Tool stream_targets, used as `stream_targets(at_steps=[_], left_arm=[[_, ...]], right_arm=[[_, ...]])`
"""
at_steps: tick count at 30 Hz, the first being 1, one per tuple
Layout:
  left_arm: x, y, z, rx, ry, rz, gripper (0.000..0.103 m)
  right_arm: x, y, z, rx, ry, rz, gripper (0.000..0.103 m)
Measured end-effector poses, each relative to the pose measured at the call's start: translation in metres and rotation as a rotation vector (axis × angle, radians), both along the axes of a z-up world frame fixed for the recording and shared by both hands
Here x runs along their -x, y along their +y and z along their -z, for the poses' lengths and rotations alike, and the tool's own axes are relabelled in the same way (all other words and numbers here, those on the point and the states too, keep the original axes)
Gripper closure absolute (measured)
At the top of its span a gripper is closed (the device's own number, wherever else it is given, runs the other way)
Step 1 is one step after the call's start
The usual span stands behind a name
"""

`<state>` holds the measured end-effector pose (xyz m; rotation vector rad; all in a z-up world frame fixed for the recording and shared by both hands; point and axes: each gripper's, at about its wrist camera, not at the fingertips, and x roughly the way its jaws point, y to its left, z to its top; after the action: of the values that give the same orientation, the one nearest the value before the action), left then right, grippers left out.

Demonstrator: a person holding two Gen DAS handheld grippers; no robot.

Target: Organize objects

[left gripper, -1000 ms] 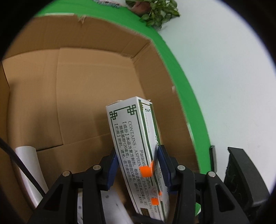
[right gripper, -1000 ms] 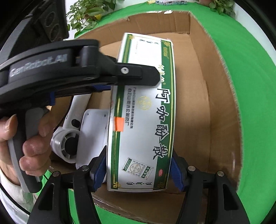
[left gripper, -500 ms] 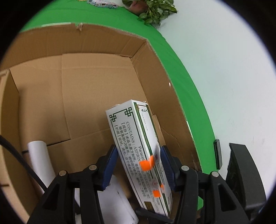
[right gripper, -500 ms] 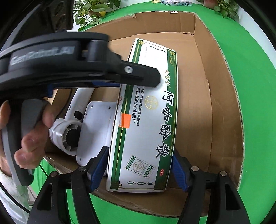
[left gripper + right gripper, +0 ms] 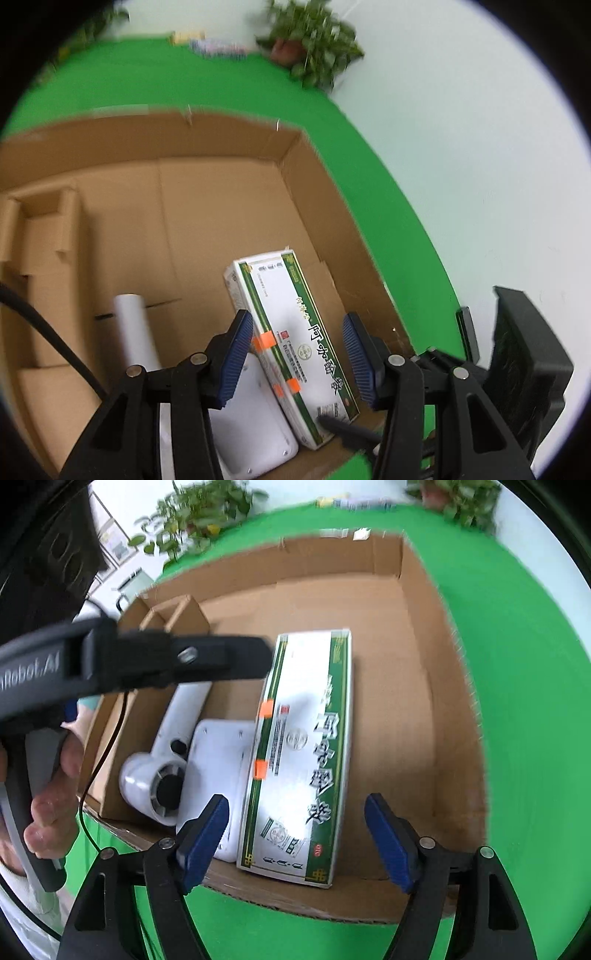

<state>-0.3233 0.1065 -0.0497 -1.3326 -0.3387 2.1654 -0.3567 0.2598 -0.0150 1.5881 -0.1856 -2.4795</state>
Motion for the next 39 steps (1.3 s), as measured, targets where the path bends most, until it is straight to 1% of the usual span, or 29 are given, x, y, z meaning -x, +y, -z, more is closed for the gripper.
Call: stream_targets(at_steps=[1,2,3,4,5,6,7,8,9,10,11,12,13,14,16,17,18,19,20,22,25,27,30,39], left_arm=[[-0.013,-0.006,-0.011,0.018,0.052,-0.018,0.053],[-0.030,-0.010,-0.023,0.043,0.123,-0.038,0.053],[-0.047,-0.015,-0.034,0.070,0.189,-0.058,0.052],[-0.065,-0.020,-0.044,0.104,0.251,-0.084,0.050],[-0.083,-0.029,-0.054,0.148,0.317,-0.123,0.039],[-0.102,-0.038,-0.062,0.183,0.381,-0.169,0.029],[-0.117,-0.047,-0.069,0.202,0.437,-0.208,0.026],[-0.129,-0.059,-0.075,0.219,0.491,-0.248,0.023],[-0.136,-0.059,-0.076,0.245,0.529,-0.283,0.023],[-0.139,-0.067,-0.074,0.282,0.557,-0.321,0.023],[-0.146,-0.071,-0.068,0.325,0.581,-0.370,0.023],[-0.139,-0.065,-0.060,0.355,0.594,-0.414,0.023],[-0.150,-0.056,-0.057,0.375,0.601,-0.446,0.022],[-0.155,-0.059,-0.045,0.397,0.600,-0.475,0.022],[-0.155,-0.056,-0.025,0.442,0.582,-0.506,0.022],[-0.155,-0.054,-0.011,0.466,0.569,-0.511,0.022],[-0.152,-0.059,-0.003,0.483,0.554,-0.510,0.023],[-0.143,-0.057,0.002,0.497,0.543,-0.509,0.023],[-0.138,-0.052,0.013,0.508,0.534,-0.511,0.023],[-0.130,-0.055,0.024,0.510,0.508,-0.530,0.022],[-0.129,-0.055,0.039,0.473,0.484,-0.558,0.023],[-0.136,-0.052,0.042,0.468,0.513,-0.556,0.022],[-0.143,-0.048,0.044,0.458,0.540,-0.570,0.021],[-0.143,-0.046,0.043,0.459,0.539,-0.568,0.018]], right_arm=[[-0.014,0.007,-0.006,-0.015,0.056,0.000,0.026],[-0.027,0.005,-0.020,-0.033,0.151,0.003,0.023],[-0.048,0.002,-0.032,-0.045,0.243,0.009,0.014],[-0.065,0.025,-0.033,-0.057,0.319,0.016,0.003],[-0.075,0.029,-0.036,-0.073,0.408,0.030,0.001],[-0.097,0.029,-0.044,-0.092,0.474,0.041,0.001],[-0.089,0.023,-0.043,-0.113,0.521,0.051,0.001],[-0.101,0.020,-0.043,-0.130,0.556,0.059,0.001],[-0.123,0.012,-0.047,-0.148,0.587,0.067,0.001],[-0.159,0.005,-0.052,-0.159,0.602,0.071,0.001],[-0.162,-0.001,-0.047,-0.163,0.617,0.080,0.001],[-0.162,-0.003,-0.046,-0.154,0.622,0.085,0.001],[-0.164,-0.004,-0.042,-0.133,0.626,0.094,0.001],[-0.159,-0.004,-0.035,-0.117,0.626,0.101,0.001],[-0.152,-0.009,-0.021,-0.098,0.621,0.116,0.001],[-0.149,-0.010,-0.011,-0.103,0.620,0.123,0.001],[-0.142,-0.007,0.008,-0.113,0.617,0.136,0.001],[-0.135,-0.008,0.021,-0.120,0.610,0.144,0.001],[-0.121,-0.012,0.041,-0.123,0.601,0.145,0.001],[-0.113,-0.016,0.057,-0.136,0.593,0.144,0.001],[-0.111,-0.022,0.068,-0.172,0.605,0.138,0.001],[-0.110,-0.027,0.075,-0.199,0.615,0.125,0.001],[-0.111,-0.029,0.075,-0.189,0.615,0.115,0.001],[-0.116,-0.033,0.068,-0.181,0.609,0.103,0.000]])
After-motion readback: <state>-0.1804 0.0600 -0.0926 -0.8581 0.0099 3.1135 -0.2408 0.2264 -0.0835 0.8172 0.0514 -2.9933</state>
